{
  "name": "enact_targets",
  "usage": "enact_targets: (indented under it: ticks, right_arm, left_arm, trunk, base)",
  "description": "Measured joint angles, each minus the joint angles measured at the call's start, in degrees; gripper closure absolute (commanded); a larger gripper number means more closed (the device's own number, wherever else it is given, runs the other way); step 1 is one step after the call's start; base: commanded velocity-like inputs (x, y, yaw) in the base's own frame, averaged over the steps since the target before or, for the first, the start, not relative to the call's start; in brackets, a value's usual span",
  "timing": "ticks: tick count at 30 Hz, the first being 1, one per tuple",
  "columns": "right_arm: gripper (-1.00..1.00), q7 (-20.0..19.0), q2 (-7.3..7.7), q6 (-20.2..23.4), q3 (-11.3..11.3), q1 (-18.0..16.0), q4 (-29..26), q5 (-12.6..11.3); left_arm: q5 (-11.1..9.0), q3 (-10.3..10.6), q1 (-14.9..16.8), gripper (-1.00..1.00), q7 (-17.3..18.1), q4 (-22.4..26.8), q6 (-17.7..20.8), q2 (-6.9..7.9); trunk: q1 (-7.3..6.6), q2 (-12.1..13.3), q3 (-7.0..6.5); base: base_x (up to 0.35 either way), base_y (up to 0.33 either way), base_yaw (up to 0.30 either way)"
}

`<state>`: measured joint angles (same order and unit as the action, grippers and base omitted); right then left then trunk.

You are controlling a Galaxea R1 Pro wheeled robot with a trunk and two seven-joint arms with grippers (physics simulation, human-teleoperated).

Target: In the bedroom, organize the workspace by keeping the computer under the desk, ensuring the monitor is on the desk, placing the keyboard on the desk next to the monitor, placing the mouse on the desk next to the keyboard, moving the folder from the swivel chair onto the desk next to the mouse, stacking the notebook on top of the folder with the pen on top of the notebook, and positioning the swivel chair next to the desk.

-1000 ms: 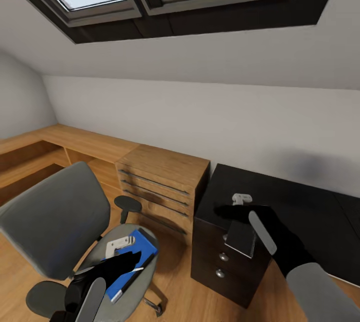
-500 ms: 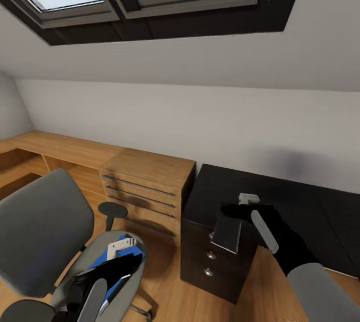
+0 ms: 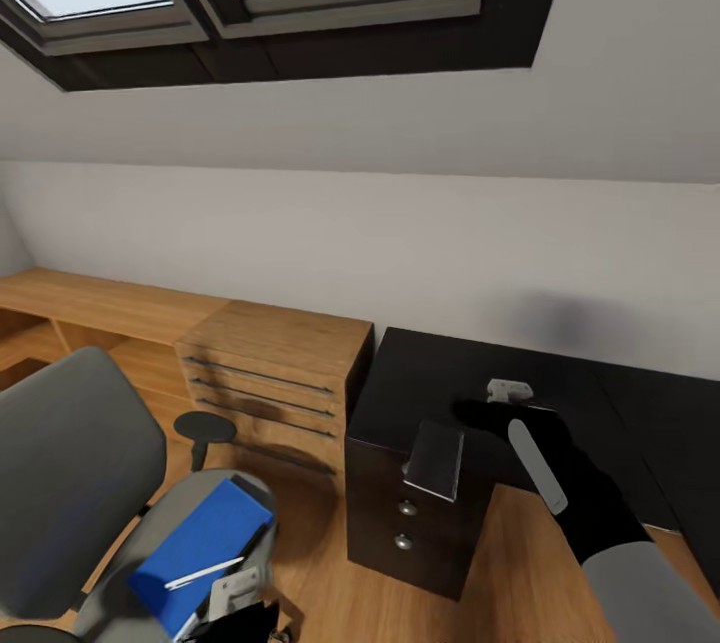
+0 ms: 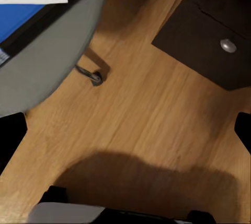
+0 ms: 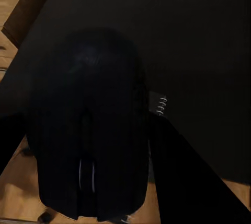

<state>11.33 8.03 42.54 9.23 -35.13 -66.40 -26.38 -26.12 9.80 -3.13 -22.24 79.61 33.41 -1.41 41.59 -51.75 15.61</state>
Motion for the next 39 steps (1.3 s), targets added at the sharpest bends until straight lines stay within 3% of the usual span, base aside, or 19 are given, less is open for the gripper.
enact_targets:
  ticks: [3,7,11,19,23,25,27,28,32,37,39]
  right_arm:
    - [1.00,0.10,-0.06,0.00,0.04,0.18,-0.39,0.06]
    - [1.00,1.26,-0.13,-0.02,0.03,0.23,-0.44,0.04]
    - [1.00,3.12,-0.27,-0.05,0.00,0.23,-0.44,0.02]
    - [1.00,5.30,-0.76,-0.95,0.05,0.29,0.79,0.00]
    - [1.00,5.80,-1.26,-5.37,-0.03,0.29,4.03,0.01]
    - [1.00,7.20,-1.53,-6.89,-0.05,0.28,5.08,0.02]
    - [1.00,11.17,-2.30,-8.68,-0.74,0.29,5.58,-0.01]
    - [1.00,14.53,-3.70,-11.08,-2.29,0.28,6.03,-0.03]
    - [1.00,21.76,-5.93,-16.13,-6.70,0.29,8.49,-0.25]
    - [1.00,24.38,-6.83,-23.98,-10.41,0.24,13.63,-0.45]
    - [1.00,24.62,-6.97,-25.39,-13.43,0.20,14.97,-0.46]
  left_arm:
    - [2.22,0.21,-0.02,-1.00,-0.01,-4.69,-6.10,0.00]
    - [5.62,3.14,-0.03,-1.00,-0.05,-11.76,-17.37,-0.01]
    - [6.51,6.02,-0.02,-1.00,-0.14,-14.09,-22.44,-0.01]
    - [6.78,7.14,-0.02,-1.00,-0.44,-16.22,-23.97,-0.05]
    - [6.67,7.12,-0.02,-1.00,-0.49,-16.45,-24.04,-0.02]
    - [6.71,7.09,-0.02,-1.00,-0.53,-16.47,-24.05,-0.02]
    - [6.84,6.90,-0.02,-1.00,-0.52,-16.42,-24.08,-0.01]
    - [6.88,6.78,-0.02,-1.00,-0.52,-16.40,-24.06,0.00]
    - [6.90,6.86,-0.02,-1.00,-0.52,-16.30,-24.09,0.01]
    - [6.87,6.78,-0.02,-1.00,-0.51,-16.28,-24.06,0.06]
    - [6.74,6.81,-0.02,-1.00,-0.56,-16.40,-24.05,0.03]
  trunk:
    - [0.00,0.00,-0.07]
    - [0.00,0.00,-0.16]
    - [0.00,0.00,-0.25]
    - [0.00,0.01,-0.29]
    - [0.00,0.01,-0.29]
    - [0.00,0.01,-0.30]
    - [0.00,0.01,-0.30]
    - [0.00,0.01,-0.30]
    - [0.00,0.01,-0.30]
    - [0.00,0.00,-0.30]
    - [0.00,0.01,-0.29]
  base:
    - [0.000,0.000,-0.239]
    - [0.000,0.000,-0.270]
    - [0.000,0.000,-0.287]
    - [0.000,0.000,-0.292]
    - [0.000,0.000,-0.293]
    - [0.000,0.000,-0.294]
    - [0.000,0.000,-0.294]
    - [0.000,0.000,-0.294]
    - [0.000,0.000,-0.294]
    - [0.000,0.000,-0.288]
    - [0.000,0.000,-0.273]
